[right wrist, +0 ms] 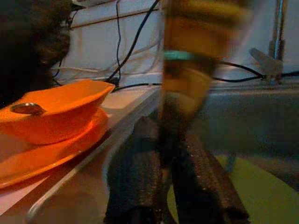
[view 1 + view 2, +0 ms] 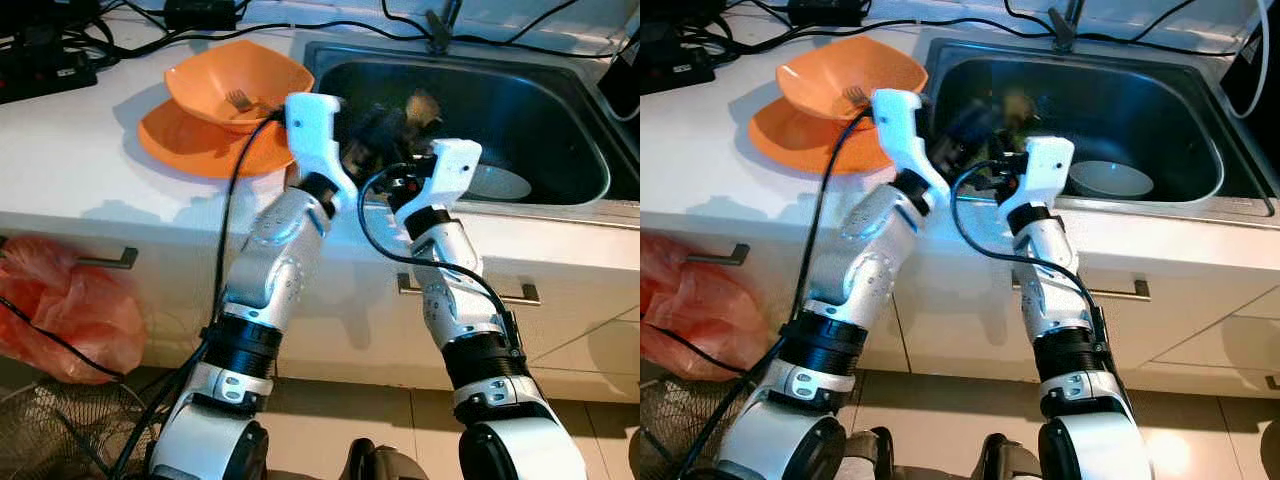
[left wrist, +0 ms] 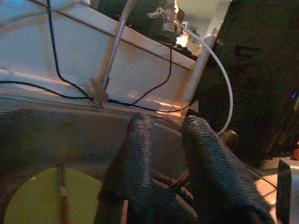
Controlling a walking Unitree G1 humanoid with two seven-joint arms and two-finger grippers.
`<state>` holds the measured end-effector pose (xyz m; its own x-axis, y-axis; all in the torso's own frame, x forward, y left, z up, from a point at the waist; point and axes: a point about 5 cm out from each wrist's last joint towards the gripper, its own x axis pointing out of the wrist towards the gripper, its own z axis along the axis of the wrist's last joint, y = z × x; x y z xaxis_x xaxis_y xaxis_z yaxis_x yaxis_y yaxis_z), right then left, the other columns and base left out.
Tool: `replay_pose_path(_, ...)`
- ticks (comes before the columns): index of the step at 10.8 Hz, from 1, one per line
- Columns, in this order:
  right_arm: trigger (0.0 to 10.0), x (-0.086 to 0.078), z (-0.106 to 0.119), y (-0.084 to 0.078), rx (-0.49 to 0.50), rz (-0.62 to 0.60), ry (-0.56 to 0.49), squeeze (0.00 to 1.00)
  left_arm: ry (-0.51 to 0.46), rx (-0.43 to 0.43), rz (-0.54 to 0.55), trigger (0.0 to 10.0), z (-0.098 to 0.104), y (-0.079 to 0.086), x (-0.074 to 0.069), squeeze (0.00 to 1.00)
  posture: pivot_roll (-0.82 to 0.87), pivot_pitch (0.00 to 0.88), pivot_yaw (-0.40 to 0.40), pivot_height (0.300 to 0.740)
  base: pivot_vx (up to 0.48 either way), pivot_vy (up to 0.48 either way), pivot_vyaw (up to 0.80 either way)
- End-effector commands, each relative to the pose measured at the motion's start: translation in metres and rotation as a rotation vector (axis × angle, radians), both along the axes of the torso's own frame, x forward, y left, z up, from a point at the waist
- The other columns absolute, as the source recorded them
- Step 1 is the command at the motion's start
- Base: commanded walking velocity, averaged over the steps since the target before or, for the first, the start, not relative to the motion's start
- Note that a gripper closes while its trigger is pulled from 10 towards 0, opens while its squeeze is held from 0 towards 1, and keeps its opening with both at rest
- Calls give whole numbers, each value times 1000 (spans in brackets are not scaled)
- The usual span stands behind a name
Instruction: Kitchen organization
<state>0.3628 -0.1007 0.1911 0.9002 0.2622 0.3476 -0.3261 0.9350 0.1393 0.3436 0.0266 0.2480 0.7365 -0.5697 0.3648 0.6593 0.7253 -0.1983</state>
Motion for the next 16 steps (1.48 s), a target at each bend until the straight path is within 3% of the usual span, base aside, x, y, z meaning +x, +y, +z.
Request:
replay_pose_path(1,0,1,1,-3,5,-14,-6,0,-40,-14,-26,10000,10,-8,-5,1000,87,123,-35,740,0,0,0)
replay_pose_path(3,0,1,1,-4,8,-21,-7,0,-52,-12,-10,10000,11,-7,-5,1000,86,124,-35,740,0,0,0)
replay_pose_path(4,0,2,2,-5,9,-24,-7,0,-57,-5,2,10000,12,-6,-4,224,87,124,-37,740,0,0,0)
replay_pose_path(5,0,2,2,-5,11,-25,-7,0,-58,-3,10,10000,11,-5,-4,0,88,123,-37,740,0,0,0)
replay_pose_path(8,0,7,2,-12,-1,-77,-1,0,-58,4,29,10000,8,-1,-3,0,87,120,-36,740,0,0,0)
replay_pose_path(9,10000,9,3,-16,-15,-105,-1,0,-56,8,33,10000,7,-1,-3,0,86,119,-36,740,0,0,0)
replay_pose_path(12,10000,21,5,-28,-52,-159,23,0,-45,40,74,10000,-3,7,-3,0,89,109,-34,740,0,0,0)
replay_pose_path(16,10000,22,4,-29,-59,-162,27,0,-45,47,79,10000,-4,8,-3,0,90,109,-34,740,0,0,0)
